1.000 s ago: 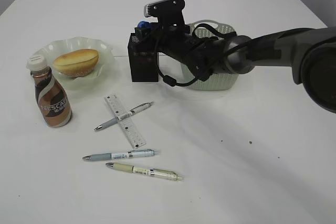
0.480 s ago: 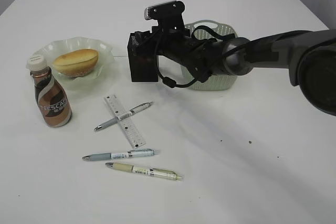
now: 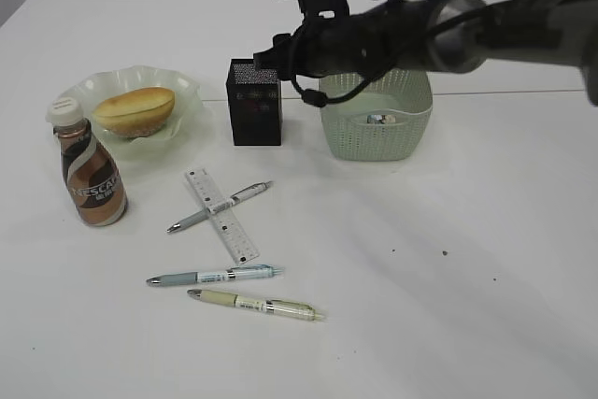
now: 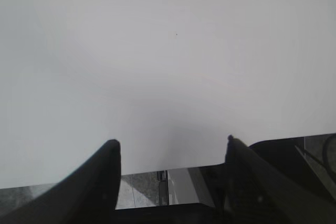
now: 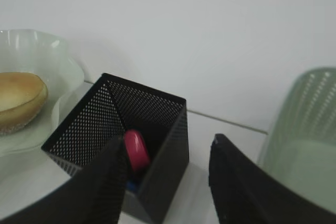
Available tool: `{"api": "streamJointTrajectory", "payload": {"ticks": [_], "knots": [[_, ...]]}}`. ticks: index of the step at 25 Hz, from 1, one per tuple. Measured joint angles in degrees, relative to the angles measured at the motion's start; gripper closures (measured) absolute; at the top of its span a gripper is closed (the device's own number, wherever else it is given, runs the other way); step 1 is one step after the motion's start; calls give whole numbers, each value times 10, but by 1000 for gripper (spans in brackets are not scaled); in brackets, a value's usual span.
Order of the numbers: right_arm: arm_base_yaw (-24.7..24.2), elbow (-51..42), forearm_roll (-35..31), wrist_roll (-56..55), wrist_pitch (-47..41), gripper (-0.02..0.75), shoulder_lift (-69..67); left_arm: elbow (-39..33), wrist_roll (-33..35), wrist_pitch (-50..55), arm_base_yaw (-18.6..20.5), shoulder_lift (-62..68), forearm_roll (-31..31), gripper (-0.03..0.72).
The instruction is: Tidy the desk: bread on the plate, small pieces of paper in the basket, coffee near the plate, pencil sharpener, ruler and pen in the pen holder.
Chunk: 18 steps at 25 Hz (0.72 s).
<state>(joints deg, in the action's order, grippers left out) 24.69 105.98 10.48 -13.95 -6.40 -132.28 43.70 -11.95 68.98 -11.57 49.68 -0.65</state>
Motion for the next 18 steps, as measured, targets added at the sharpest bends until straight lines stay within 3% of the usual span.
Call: {"api": "streamJointTrajectory", "payload": {"ticks": [10, 15, 18], "knots": [[26, 2, -80, -5, -429, 418, 142, 0, 0, 17, 0, 0, -8, 230], [61, 11, -117, 70, -581, 419, 157, 0, -2, 17, 0, 0, -8, 231], [91, 13, -134, 93, -604, 419, 157, 0, -8, 17, 0, 0, -10, 231]]}}
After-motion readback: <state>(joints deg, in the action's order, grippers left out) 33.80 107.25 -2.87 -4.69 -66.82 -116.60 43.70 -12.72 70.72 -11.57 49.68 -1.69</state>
